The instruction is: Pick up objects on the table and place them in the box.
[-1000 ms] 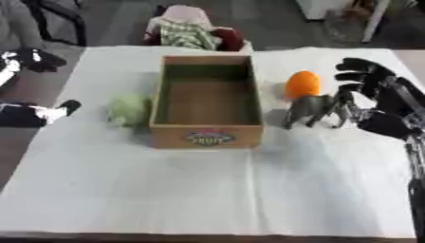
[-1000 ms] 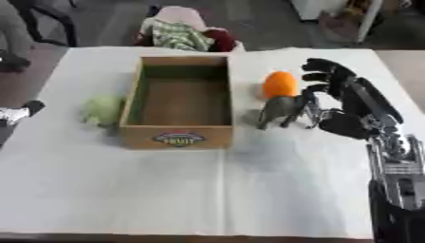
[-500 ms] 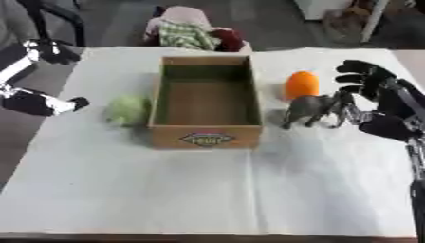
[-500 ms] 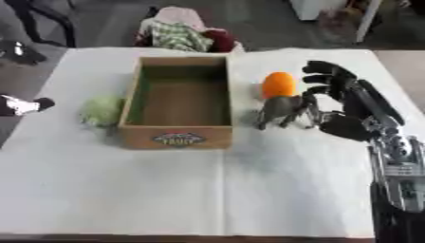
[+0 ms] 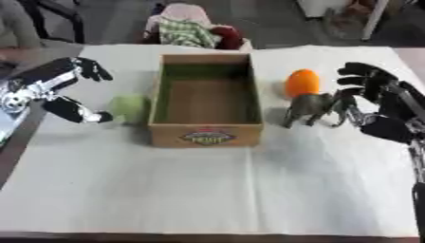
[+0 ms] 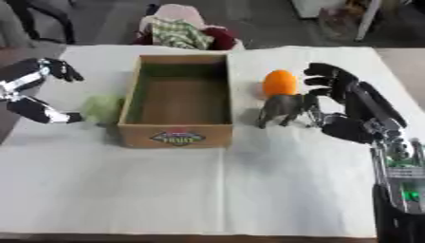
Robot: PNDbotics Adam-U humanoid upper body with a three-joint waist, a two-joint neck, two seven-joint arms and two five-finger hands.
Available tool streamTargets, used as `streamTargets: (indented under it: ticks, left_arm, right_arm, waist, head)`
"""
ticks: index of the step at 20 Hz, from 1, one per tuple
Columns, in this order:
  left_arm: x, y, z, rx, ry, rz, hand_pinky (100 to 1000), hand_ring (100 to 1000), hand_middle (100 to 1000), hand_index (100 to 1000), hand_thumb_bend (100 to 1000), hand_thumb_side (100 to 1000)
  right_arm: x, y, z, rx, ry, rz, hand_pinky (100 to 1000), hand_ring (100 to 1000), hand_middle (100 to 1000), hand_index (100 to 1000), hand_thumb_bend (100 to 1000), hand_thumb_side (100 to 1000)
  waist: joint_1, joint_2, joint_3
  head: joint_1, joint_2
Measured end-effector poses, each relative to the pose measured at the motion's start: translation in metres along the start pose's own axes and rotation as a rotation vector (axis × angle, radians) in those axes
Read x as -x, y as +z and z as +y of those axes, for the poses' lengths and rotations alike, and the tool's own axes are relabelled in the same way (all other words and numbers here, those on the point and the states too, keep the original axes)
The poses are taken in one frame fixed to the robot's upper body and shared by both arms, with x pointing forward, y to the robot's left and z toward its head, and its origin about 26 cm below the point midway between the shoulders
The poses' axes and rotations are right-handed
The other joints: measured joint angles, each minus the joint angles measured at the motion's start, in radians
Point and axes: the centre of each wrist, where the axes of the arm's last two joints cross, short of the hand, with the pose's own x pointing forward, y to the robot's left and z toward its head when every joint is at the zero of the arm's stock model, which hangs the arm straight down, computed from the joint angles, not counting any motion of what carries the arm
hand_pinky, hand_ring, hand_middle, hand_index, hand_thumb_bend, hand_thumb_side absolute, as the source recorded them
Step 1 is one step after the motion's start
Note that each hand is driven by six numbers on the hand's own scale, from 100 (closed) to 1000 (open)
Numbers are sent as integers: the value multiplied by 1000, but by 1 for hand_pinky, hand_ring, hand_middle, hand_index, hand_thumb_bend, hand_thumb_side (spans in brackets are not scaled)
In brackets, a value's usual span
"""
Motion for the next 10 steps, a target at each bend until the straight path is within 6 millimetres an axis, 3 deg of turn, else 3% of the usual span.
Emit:
streamTargets:
  ticks: [10]
  left_arm:
    - [-1,-31,-30,35,-6,25,774,748,719,802,592,361]
  right_arm:
    - [0,-1,1,-10,-1,0,799,844,837,918,100,172]
  waist:
    - [-2,2,-10]
  head:
    - [9,0]
